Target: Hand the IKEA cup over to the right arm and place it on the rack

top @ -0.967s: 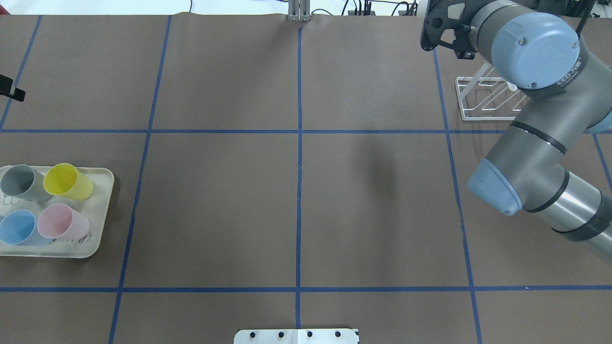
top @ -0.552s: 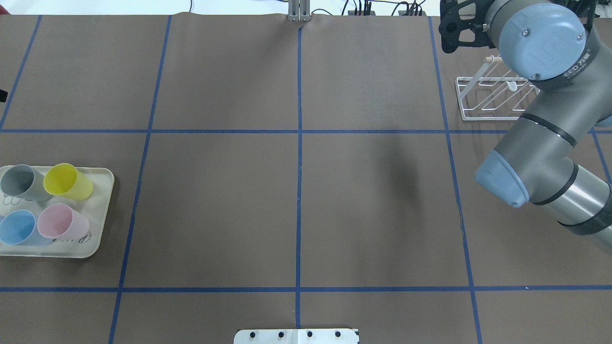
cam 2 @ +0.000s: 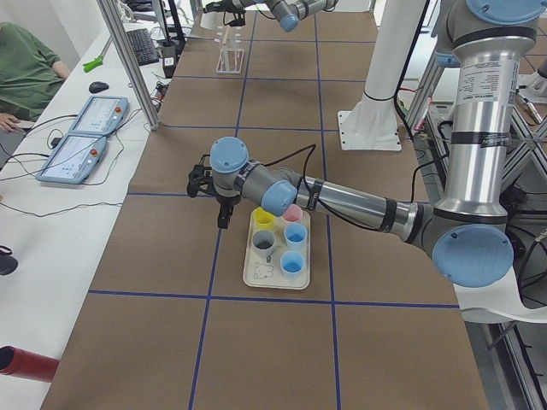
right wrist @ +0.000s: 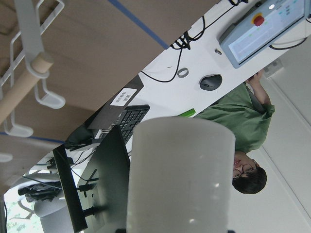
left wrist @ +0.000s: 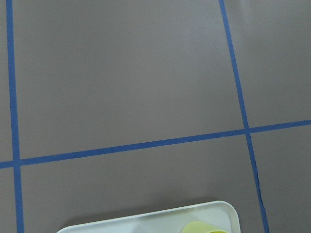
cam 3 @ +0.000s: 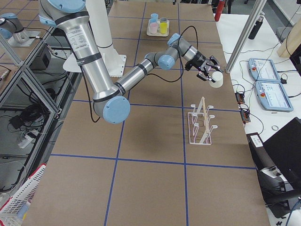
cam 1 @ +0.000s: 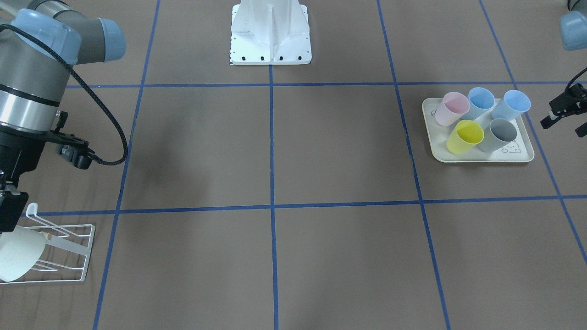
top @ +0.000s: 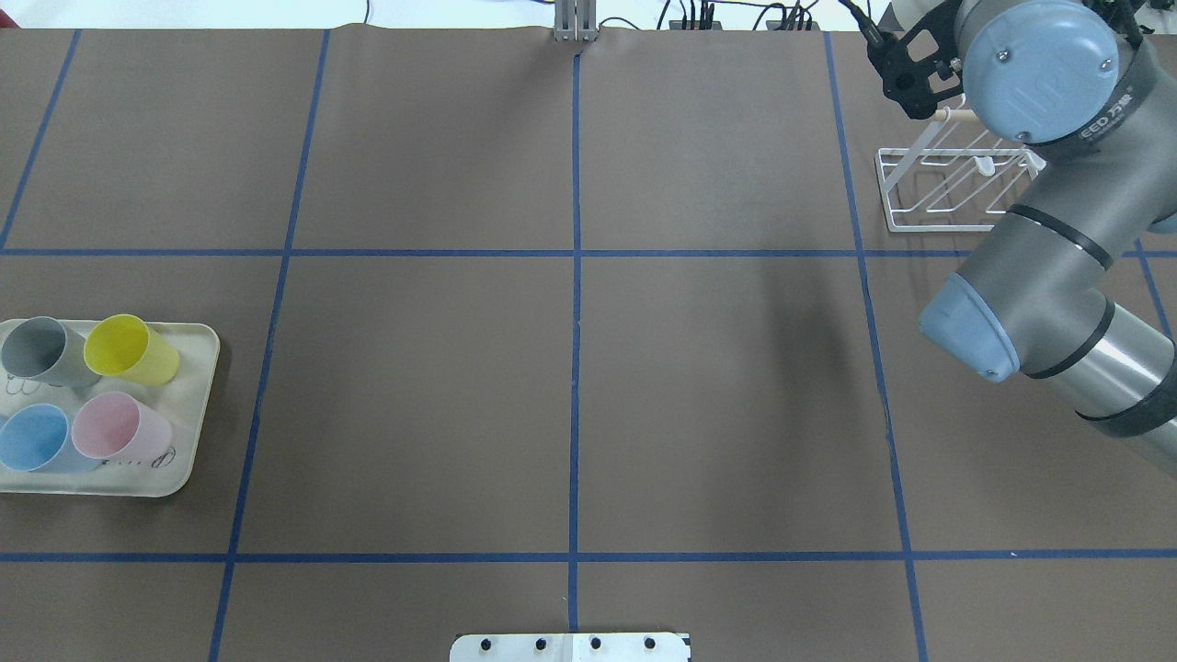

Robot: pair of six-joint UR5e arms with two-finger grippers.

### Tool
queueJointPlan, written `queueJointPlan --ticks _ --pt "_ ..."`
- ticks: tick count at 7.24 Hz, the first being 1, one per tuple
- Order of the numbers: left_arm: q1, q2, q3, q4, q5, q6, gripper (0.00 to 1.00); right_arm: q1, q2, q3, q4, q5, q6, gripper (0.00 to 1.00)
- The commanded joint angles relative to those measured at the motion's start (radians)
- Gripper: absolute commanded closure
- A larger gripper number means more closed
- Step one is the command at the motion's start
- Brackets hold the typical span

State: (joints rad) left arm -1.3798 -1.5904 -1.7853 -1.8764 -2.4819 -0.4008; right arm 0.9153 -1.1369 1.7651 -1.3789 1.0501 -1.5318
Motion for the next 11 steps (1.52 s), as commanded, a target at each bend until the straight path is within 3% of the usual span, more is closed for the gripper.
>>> queueJointPlan --ticks 1,6,9,11 --pt "0.001 0.006 0.003 0.0 -0.006 -0.001 0.0 0.02 0.003 -0.074 0.01 -0.001 -0.111 0.55" --pt "0.002 0.004 0.009 0.002 -0.006 -0.006 0.0 0.016 0.006 -0.171 0.012 0.005 -0.107 0.56" --pt "0.004 0.004 0.01 0.002 -0.005 -0.01 0.0 -0.018 0.006 -0.22 0.015 -0.001 -0.105 0.51" --pt "0.004 0.001 0.012 0.002 -0.005 -0.012 0.0 -0.022 0.006 -0.275 0.098 -0.002 -0.102 0.51"
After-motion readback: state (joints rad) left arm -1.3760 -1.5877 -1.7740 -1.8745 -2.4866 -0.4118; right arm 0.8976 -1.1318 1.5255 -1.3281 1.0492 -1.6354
